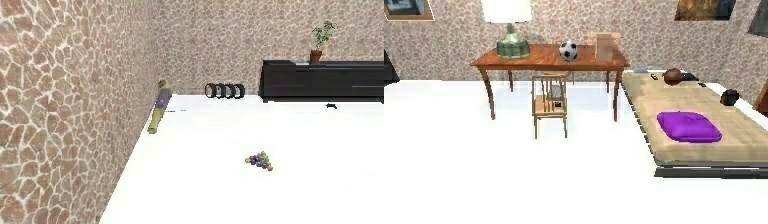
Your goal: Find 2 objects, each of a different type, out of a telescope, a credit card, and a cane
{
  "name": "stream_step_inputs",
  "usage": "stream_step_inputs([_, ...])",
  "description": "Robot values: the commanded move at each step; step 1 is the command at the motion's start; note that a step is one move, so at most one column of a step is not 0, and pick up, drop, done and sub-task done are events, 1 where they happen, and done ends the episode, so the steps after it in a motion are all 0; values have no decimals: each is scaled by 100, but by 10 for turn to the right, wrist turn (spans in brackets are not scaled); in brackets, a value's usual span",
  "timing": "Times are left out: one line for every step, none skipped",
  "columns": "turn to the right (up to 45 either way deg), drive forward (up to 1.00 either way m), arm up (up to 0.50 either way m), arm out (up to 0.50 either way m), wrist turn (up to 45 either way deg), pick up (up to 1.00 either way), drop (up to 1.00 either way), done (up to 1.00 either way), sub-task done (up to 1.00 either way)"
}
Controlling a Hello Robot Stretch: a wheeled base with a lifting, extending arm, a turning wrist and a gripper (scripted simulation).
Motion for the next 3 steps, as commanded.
stream_step_inputs([0,100,0,0,0,0,0,0,0])
stream_step_inputs([60,0,0,0,0,0,0,0,0])
stream_step_inputs([0,55,0,0,0,0,0,0,0])
